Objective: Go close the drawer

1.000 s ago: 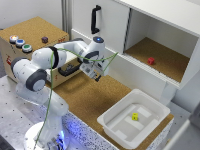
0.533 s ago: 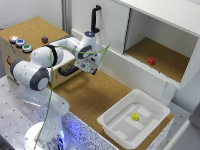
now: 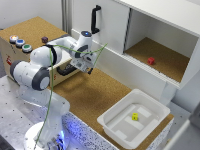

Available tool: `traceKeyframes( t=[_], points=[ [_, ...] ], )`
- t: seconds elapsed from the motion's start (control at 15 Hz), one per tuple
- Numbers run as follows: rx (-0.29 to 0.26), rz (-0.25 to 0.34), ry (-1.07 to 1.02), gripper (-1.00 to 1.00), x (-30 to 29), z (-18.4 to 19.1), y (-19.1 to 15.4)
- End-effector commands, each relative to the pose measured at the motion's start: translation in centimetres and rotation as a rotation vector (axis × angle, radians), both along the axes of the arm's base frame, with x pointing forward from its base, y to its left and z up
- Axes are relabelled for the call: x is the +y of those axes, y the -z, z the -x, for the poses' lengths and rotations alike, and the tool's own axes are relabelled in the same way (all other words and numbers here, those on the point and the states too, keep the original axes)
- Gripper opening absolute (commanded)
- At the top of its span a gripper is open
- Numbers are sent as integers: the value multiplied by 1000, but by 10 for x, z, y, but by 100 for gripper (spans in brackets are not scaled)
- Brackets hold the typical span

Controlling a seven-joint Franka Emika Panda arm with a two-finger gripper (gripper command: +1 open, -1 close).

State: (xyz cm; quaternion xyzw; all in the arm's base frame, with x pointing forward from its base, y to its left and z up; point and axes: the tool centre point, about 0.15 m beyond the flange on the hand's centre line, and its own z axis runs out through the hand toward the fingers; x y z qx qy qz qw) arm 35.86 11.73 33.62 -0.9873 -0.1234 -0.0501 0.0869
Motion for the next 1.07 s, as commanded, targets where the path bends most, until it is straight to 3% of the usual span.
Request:
traceKeyframes(
  t=[0.0,0.47,1.0],
  points=[
    [-35,67,2,-100,57,-3,20],
    [-77,54,-86,-100,124,-13,18],
    [-115,-29,-258,-100,180,14,-12]
  ],
)
